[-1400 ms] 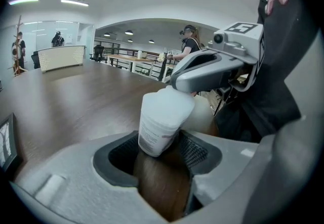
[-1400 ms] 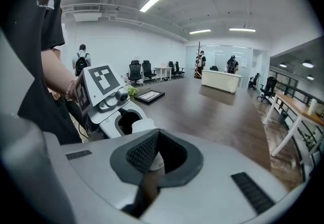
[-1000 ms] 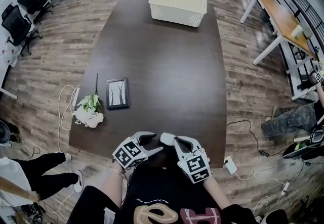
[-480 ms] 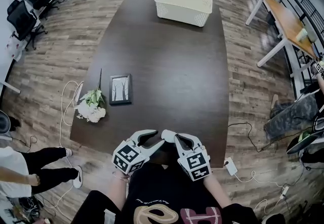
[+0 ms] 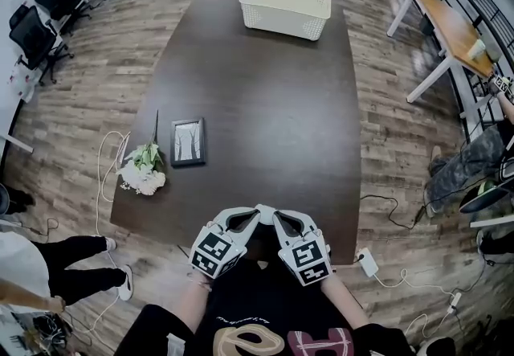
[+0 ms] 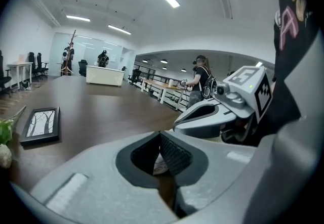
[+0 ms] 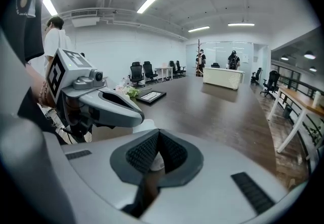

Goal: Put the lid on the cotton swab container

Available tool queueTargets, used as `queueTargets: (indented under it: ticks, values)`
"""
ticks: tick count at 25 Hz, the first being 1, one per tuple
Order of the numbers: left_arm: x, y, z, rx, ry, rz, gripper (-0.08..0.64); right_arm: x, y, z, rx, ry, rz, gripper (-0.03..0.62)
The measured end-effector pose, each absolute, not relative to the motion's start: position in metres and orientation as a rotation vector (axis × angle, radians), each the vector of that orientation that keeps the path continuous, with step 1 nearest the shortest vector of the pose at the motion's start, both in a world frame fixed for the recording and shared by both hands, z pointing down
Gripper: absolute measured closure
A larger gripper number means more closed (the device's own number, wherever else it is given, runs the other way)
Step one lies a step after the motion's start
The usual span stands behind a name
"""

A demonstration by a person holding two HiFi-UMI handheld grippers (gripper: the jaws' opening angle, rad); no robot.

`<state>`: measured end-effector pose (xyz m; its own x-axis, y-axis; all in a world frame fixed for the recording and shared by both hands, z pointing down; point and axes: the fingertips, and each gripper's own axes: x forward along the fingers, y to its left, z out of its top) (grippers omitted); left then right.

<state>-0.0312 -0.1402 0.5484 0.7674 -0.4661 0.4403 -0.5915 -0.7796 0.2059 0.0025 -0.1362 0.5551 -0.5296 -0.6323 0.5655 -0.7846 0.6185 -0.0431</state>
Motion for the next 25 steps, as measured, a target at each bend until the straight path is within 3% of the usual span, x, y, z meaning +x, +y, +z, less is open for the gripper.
queueTargets:
  ticks: [25]
  values:
    - [-0.0251,-0.1389,0.5491,2.597,-0.865,0.552,0.554,0.0033,-0.1353,0.5536,1.109,-2.362,0.412,0.584]
